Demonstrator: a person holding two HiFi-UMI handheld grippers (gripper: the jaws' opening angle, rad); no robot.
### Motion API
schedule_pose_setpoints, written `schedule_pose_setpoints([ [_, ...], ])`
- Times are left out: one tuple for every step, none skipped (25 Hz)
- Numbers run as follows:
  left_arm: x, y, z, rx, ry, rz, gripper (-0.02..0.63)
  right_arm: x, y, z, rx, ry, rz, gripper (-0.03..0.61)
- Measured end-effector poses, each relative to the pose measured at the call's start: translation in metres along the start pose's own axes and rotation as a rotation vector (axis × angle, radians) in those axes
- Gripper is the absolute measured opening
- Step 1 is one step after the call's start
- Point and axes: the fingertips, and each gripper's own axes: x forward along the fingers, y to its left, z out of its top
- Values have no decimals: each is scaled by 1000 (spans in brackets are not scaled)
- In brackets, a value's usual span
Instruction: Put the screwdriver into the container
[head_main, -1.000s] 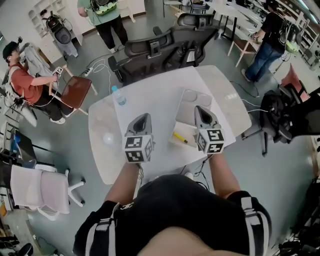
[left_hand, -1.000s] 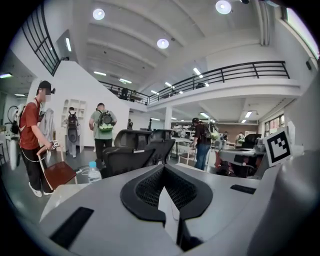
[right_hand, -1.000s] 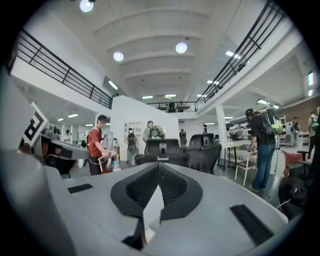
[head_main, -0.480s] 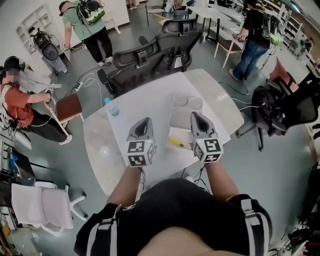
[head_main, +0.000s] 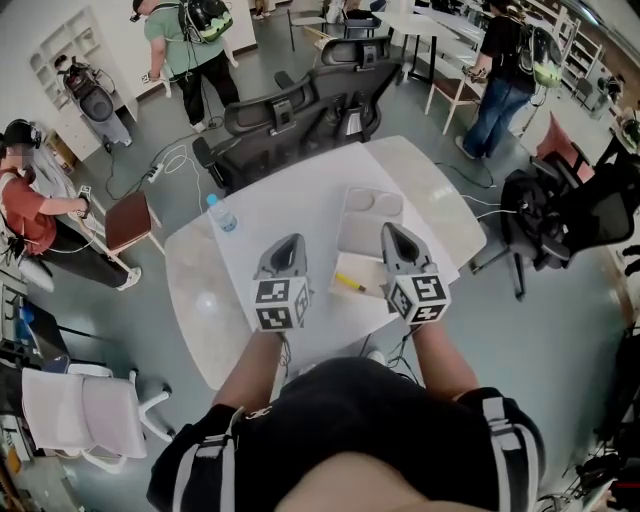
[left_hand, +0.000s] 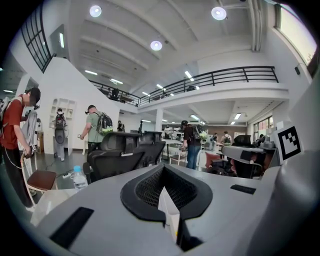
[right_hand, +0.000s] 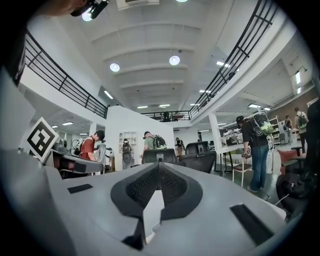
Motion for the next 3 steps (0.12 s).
schedule_pose_setpoints([
  [0,0,0,-1,0,1,12,0,0,0,1,1,3,12],
  [0,1,0,-2,1,3,12,-1,1,0,4,2,6,12],
  [0,1,0,-3,1,4,12,-1,1,0,7,3,10,12],
])
